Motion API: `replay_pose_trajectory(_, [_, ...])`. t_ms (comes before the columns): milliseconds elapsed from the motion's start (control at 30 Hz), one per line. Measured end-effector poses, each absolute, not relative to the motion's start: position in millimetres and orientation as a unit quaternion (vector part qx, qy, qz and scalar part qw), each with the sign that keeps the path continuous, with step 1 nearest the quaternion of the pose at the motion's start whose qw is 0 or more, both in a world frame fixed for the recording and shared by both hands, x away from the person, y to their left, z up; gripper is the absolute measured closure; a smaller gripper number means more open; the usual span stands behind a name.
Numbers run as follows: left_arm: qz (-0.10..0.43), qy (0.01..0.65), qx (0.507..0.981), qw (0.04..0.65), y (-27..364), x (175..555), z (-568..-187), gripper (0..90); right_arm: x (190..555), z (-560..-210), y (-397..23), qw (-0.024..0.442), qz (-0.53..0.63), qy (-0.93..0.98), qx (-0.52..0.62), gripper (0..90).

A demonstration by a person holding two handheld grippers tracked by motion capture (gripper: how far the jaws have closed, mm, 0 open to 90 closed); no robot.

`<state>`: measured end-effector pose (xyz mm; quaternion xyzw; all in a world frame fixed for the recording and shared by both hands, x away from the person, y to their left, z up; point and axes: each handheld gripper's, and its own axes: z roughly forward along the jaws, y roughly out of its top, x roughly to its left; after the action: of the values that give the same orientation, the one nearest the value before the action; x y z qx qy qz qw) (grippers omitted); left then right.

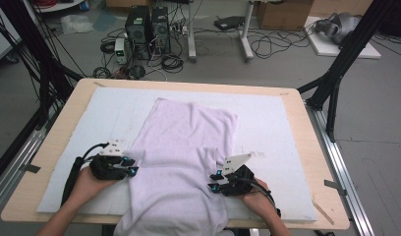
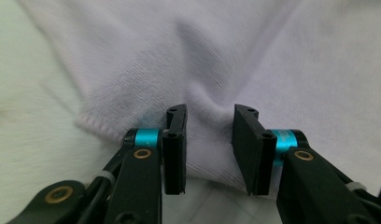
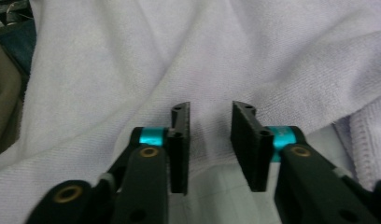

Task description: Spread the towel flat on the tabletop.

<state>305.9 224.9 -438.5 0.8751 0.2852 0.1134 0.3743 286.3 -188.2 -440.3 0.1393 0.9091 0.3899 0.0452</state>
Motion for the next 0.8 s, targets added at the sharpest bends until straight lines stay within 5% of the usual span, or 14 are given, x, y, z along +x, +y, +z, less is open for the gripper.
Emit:
replay_pose_trajectory(33, [0.093,0.282,0.877,0.378,224,307,-439,80.2,287,-441,-188,0.042,0.390,0.909,0.138,74.4])
replay_pose_trajectory(100, [0.098,0.275,0.882,0.369,221,308,-436,86.8,287,-441,-189,0.030,0.392,0.909,0.136,84.1])
replay_pose_trajectory(467, [0.104,0.232,0.876,0.410,233,263,-406,88.0,254,-421,-205,-0.014,0.438,0.893,0.100,86.3])
replay_pose_trajectory(667, [0.093,0.234,0.880,0.402,224,262,-411,62.1,261,-406,-215,0.028,0.459,0.878,0.134,74.4])
replay_pose_trajectory(800, [0.067,0.234,0.890,0.385,211,276,-430,61.5,277,-421,-206,0.038,0.433,0.886,0.158,68.2])
